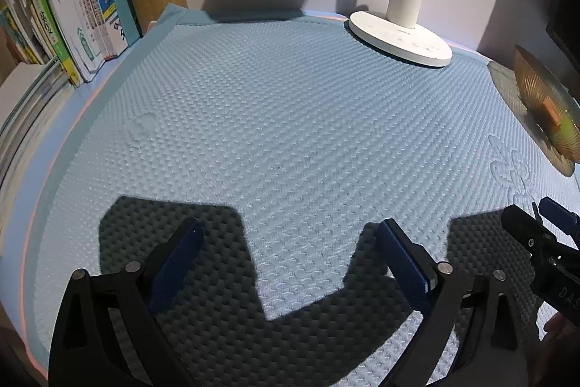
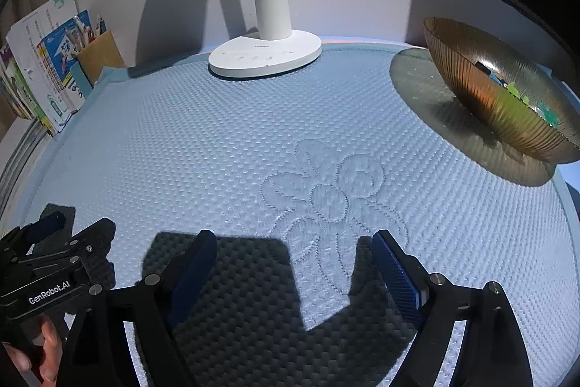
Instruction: Organize rigid objects
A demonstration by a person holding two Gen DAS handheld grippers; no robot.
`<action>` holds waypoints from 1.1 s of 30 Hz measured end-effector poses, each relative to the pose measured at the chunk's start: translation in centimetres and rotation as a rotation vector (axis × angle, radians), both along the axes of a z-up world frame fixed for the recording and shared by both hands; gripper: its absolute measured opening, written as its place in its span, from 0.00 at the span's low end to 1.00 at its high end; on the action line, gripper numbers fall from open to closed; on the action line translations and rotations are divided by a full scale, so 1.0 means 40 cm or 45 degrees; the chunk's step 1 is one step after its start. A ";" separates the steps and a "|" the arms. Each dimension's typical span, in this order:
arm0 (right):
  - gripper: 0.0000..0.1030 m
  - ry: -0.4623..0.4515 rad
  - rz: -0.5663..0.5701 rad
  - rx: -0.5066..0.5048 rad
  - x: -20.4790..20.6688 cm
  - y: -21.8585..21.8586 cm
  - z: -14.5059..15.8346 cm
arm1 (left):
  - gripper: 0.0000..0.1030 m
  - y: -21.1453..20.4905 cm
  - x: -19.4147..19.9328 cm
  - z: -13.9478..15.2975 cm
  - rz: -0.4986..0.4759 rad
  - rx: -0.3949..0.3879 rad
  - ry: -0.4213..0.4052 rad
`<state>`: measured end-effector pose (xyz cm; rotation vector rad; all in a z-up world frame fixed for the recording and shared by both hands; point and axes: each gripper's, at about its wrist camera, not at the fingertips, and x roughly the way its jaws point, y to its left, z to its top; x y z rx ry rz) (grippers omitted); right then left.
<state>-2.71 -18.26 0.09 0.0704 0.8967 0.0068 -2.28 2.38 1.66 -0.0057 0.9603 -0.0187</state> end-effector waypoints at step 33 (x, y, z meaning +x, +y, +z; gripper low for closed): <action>0.91 -0.093 0.004 -0.042 -0.033 0.010 0.026 | 1.00 -0.004 0.018 -0.013 -0.008 0.005 0.015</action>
